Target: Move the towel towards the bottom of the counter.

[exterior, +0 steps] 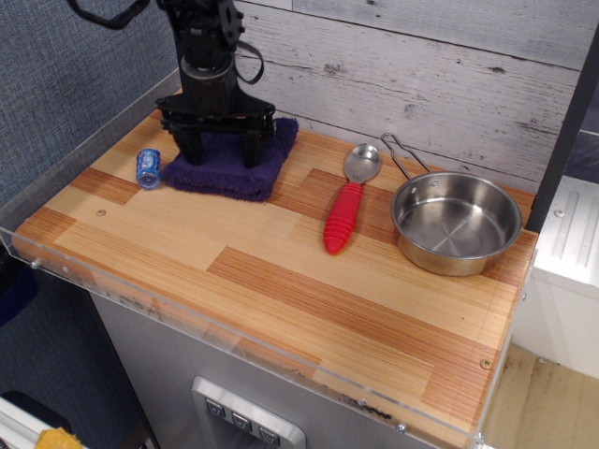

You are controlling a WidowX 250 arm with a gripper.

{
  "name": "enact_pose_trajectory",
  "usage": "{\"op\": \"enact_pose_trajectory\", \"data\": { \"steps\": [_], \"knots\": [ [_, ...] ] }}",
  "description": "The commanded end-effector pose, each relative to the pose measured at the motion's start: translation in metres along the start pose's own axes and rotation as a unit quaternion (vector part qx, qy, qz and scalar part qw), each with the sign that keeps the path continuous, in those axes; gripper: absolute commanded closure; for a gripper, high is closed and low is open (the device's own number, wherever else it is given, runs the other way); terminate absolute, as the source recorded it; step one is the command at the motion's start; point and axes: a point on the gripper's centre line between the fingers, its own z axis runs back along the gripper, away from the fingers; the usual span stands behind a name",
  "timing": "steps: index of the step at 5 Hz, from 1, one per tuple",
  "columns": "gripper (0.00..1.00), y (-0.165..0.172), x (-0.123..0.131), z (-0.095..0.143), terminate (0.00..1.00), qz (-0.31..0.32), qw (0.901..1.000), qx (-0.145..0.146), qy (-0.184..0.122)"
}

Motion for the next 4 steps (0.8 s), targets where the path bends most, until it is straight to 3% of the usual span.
{"op": "enact_pose_trajectory", "data": {
  "steps": [1, 4],
  "knots": [
    [0.00, 0.012, -0.037, 0.005, 0.00, -0.022, 0.9996, 0.012, 0.014],
    [0.00, 0.012, -0.090, 0.005, 0.00, -0.033, 0.9993, -0.001, 0.019]
  ]
}}
